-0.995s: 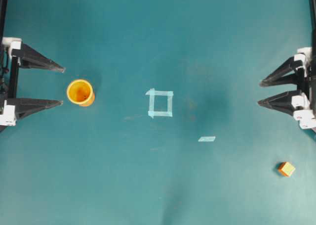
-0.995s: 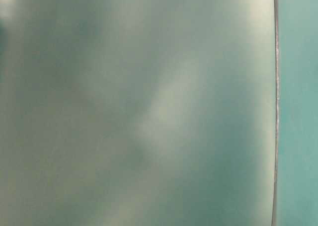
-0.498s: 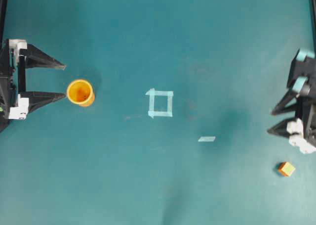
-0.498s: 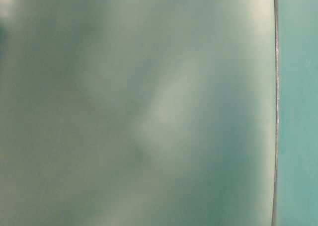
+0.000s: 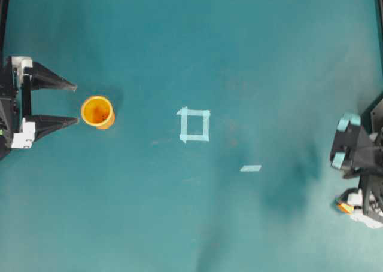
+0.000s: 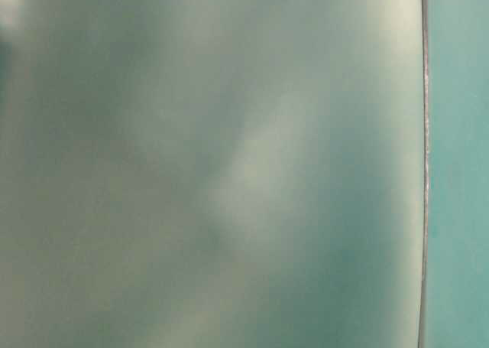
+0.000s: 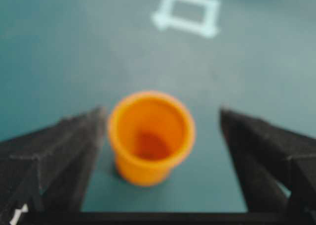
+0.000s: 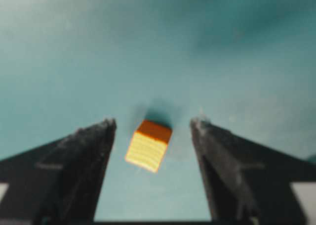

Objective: Hold the block with right arm and the cup with left arm, then put the block into the cup.
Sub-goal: 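Grasp the orange cup with the left gripper and the cube with the right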

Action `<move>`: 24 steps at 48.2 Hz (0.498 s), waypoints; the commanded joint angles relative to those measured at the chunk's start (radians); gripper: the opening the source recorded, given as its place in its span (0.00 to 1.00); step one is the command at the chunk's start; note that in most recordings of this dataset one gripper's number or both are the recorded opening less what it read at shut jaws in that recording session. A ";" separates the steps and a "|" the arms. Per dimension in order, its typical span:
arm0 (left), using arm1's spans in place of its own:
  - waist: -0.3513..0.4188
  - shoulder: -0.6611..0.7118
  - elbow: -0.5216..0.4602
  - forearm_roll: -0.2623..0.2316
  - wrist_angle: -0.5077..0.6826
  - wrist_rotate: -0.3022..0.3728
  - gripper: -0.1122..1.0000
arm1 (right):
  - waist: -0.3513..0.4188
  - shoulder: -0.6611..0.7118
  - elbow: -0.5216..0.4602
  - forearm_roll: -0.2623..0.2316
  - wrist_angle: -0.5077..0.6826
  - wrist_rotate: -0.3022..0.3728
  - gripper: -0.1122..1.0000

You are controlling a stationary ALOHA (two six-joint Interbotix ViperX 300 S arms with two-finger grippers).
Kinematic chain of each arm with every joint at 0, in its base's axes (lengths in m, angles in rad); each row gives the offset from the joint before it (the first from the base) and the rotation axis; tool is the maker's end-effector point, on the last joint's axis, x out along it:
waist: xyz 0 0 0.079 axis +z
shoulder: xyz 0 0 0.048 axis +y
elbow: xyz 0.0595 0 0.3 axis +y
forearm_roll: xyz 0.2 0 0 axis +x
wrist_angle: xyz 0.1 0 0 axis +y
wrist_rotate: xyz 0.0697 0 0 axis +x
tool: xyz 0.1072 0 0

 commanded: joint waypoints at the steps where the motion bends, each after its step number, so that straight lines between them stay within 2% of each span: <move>1: 0.002 0.026 -0.011 0.000 -0.009 0.000 0.88 | 0.026 0.014 -0.034 0.003 0.017 0.026 0.67; 10: 0.002 0.081 -0.006 0.000 -0.023 -0.002 0.87 | 0.081 0.072 -0.057 0.002 0.026 0.106 0.67; 24: 0.002 0.156 -0.005 0.000 -0.061 -0.008 0.87 | 0.123 0.179 -0.089 0.000 0.043 0.212 0.67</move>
